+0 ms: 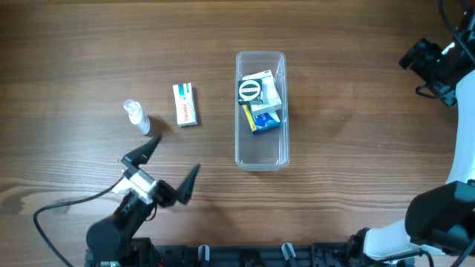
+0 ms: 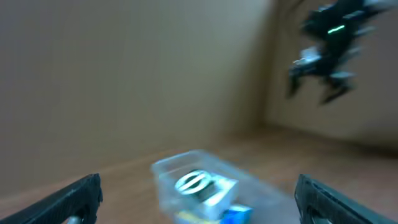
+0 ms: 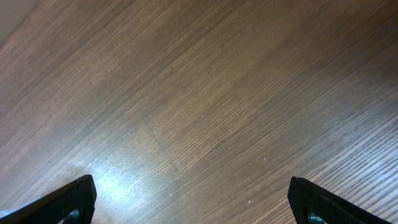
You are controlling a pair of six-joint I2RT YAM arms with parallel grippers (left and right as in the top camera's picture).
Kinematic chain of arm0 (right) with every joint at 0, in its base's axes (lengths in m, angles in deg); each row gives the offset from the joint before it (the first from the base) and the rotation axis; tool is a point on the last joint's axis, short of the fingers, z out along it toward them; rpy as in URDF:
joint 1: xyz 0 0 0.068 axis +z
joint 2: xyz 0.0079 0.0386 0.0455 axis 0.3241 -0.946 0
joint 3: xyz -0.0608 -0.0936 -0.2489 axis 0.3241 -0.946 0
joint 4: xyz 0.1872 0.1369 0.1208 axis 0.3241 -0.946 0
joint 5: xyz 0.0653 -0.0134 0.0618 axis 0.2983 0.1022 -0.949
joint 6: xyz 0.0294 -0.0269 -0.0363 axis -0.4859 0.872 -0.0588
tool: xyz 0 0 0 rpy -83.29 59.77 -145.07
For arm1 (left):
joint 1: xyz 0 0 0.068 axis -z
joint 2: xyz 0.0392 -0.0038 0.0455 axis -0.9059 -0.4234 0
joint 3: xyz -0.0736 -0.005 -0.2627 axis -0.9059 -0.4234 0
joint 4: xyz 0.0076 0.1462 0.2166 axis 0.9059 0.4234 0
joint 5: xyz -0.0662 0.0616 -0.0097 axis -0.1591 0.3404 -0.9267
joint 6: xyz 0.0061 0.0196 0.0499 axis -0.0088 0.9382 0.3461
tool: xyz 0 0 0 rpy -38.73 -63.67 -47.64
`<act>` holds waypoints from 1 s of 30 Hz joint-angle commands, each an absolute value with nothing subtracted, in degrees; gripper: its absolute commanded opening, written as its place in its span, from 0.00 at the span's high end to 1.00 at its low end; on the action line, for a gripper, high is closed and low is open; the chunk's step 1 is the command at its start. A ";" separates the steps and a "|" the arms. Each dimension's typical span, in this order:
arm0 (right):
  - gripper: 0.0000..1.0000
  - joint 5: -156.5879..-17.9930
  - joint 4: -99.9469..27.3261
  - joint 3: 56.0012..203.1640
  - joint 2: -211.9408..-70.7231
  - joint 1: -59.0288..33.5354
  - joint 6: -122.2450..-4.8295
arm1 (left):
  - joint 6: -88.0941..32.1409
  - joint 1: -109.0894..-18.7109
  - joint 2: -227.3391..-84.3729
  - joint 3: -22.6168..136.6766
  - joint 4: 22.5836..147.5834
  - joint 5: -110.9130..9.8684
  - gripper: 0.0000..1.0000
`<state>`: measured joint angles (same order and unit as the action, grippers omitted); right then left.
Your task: Pack container
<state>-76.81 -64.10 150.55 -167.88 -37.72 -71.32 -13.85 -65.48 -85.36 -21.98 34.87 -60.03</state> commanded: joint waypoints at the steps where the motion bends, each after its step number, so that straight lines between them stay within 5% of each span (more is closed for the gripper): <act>1: 0.00 -76.07 -63.95 150.23 -168.60 -37.59 -72.32 | -22.06 -65.81 -85.47 -15.69 37.49 -70.22 0.00; 5: 0.00 -76.07 -63.97 150.23 -168.60 -37.59 -72.30 | -16.56 -65.83 -93.68 -1.15 48.46 -70.00 0.00; 9: 0.00 -76.07 -63.97 150.23 -168.60 -37.59 -72.30 | -12.51 -65.81 -113.09 22.26 81.49 -70.11 0.00; 12: 0.00 -76.07 -63.97 150.23 -168.60 -37.59 -72.30 | -13.15 -65.75 -121.18 30.28 86.69 -71.61 0.01; 17: 0.00 -76.07 -63.97 150.23 -168.60 -37.59 -72.30 | -16.05 -56.83 -140.98 55.35 115.96 -36.56 0.01; 19: 0.00 -76.07 -63.97 150.23 -168.60 -37.59 -72.32 | -16.40 -52.39 -151.12 65.97 125.16 -34.57 0.00; 21: 0.00 -76.07 -63.97 150.23 -168.60 -37.59 -72.28 | -17.04 -50.49 -156.17 68.05 122.97 -39.62 0.00; 26: 0.00 -76.07 -63.97 150.23 -168.60 -37.59 -72.32 | -33.23 -48.06 -170.05 68.05 123.37 -19.90 0.00; 30: 0.00 -76.07 -63.97 150.23 -168.60 -37.59 -72.30 | -33.39 -47.80 -183.65 68.02 121.79 -22.33 0.00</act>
